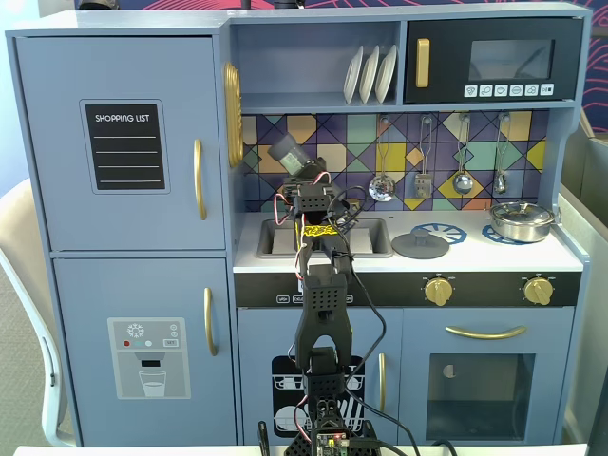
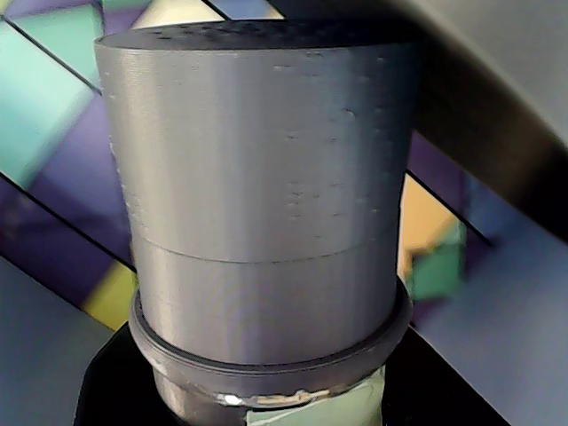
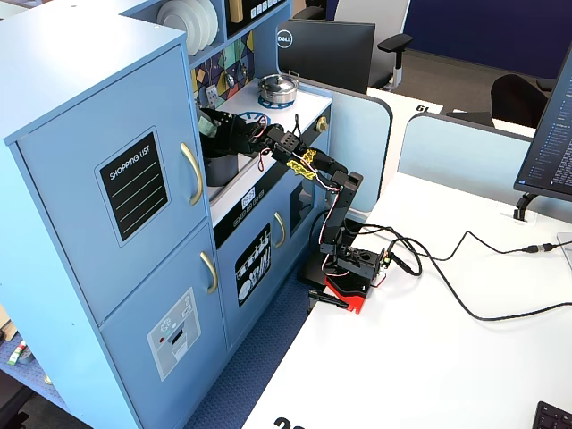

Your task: Put salt in the gray recipient

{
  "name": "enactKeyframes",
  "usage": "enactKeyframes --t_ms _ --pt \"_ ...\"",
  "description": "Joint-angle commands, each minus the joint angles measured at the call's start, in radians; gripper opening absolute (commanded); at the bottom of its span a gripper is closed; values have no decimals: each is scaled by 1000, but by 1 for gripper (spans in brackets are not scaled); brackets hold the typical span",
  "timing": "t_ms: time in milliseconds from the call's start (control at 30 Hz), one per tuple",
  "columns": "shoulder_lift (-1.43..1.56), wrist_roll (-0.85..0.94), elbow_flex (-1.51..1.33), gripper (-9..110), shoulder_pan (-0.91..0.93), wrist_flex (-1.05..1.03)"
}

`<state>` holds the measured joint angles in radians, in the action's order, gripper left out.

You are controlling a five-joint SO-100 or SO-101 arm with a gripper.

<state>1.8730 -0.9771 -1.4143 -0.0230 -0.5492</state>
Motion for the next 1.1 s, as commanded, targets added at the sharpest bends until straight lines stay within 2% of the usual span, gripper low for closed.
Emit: enactKeyframes --t_ms 0,167,300,533,733,1067 --pt "15 23 156 0 -61 31" --pt "-28 81 250 0 -71 37" --pt "-25 276 255 0 0 37" --pt "-9 856 253 0 218 61" --pt "-3 1284 238 0 440 89" --pt "-12 2085 98 0 759 304"
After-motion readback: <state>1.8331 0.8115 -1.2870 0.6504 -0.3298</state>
